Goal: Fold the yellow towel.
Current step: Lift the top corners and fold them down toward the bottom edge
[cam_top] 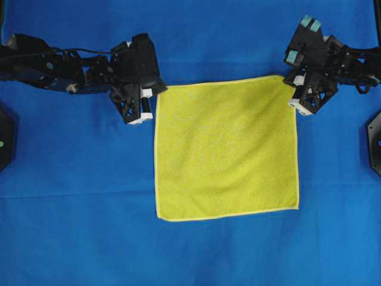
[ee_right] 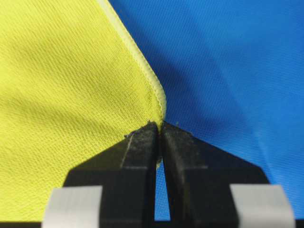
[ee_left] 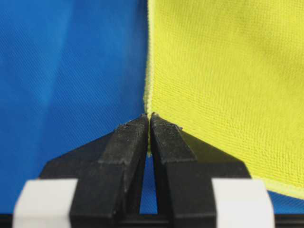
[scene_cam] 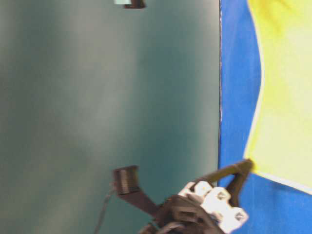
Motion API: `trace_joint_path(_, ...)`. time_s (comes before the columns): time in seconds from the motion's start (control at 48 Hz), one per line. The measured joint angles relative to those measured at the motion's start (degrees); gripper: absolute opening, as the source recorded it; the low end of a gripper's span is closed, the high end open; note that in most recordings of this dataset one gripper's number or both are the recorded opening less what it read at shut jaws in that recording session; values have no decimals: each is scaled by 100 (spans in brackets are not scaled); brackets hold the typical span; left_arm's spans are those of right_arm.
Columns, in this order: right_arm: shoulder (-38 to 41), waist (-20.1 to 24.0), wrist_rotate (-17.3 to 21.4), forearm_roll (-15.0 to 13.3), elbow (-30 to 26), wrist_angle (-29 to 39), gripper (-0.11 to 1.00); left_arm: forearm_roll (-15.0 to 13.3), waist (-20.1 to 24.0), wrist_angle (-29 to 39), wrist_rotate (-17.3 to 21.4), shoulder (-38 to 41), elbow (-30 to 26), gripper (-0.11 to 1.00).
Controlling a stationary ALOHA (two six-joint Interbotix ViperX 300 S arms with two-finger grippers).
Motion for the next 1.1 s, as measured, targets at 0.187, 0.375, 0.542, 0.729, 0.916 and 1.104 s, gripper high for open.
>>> trace_joint_path(0.187, -246, 9, 9, 9, 0, 132, 3, 0, 0, 114, -44, -141, -53, 1)
trace_joint_path(0.375, -281, 79, 26, 26, 9, 167, 3, 0, -202, 316, -62, -176, -53, 1)
trace_joint_path(0.542, -422, 457, 26, 237, 53, 343, 3, 0, -606, 677, -132, -360, -53, 1)
trace_joint_path(0.729, -703, 1230, 308, 554, 220, 536, 3, 0, -1283, 949, -149, -519, 44, 1)
trace_joint_path(0.916, -861, 2074, 1002, 773, 334, 633, 3, 0, -1960, 967, -299, -519, 70, 1)
trace_joint_path(1.104, -879, 3050, 1960, 809, 343, 615, 3, 0, -2602, 967, -712, -519, 70, 1)
